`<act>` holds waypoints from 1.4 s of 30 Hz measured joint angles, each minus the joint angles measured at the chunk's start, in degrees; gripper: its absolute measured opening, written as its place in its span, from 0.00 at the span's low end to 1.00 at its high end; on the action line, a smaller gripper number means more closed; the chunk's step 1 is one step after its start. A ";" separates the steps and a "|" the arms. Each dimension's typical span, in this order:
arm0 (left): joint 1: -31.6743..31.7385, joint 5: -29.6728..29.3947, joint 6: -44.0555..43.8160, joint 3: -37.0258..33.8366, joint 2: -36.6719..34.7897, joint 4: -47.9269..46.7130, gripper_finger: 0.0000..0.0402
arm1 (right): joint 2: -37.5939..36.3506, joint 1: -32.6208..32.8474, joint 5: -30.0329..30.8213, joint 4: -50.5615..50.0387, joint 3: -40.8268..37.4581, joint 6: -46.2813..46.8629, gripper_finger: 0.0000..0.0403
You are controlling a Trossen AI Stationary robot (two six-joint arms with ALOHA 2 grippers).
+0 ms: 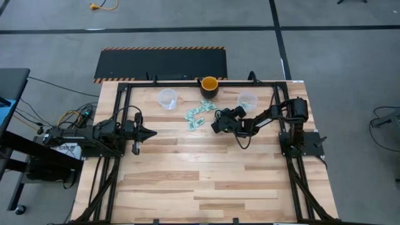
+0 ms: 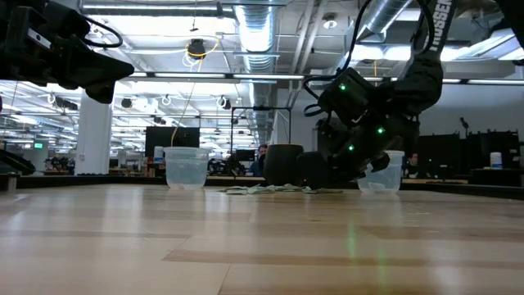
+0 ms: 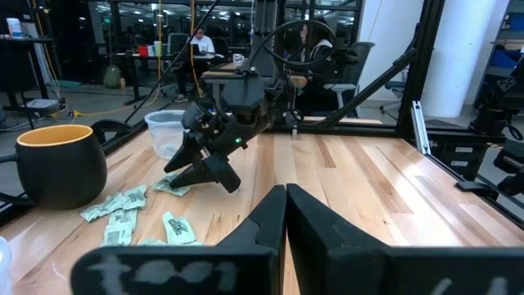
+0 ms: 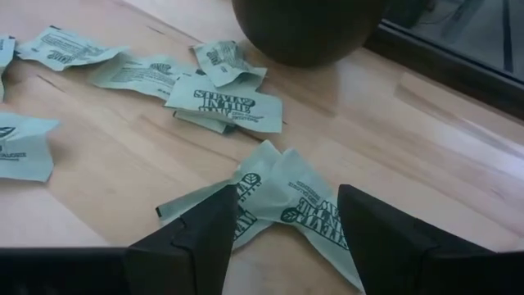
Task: Pick and place Stevia / Truvia into bins
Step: Put the stevia packet into the right transparent container
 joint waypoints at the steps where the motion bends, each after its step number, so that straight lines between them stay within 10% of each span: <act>1: 0.01 0.00 0.00 -0.02 0.00 -0.02 0.00 | 0.00 0.00 -0.01 0.00 0.00 0.00 0.50; 18: 0.02 0.01 0.04 0.01 0.00 -0.02 0.00 | 0.63 1.29 -2.59 0.14 0.11 0.05 0.02; 42: 0.01 0.01 -0.02 -0.02 -0.01 0.00 0.00 | 0.68 9.94 -2.99 -4.46 8.66 -4.22 0.00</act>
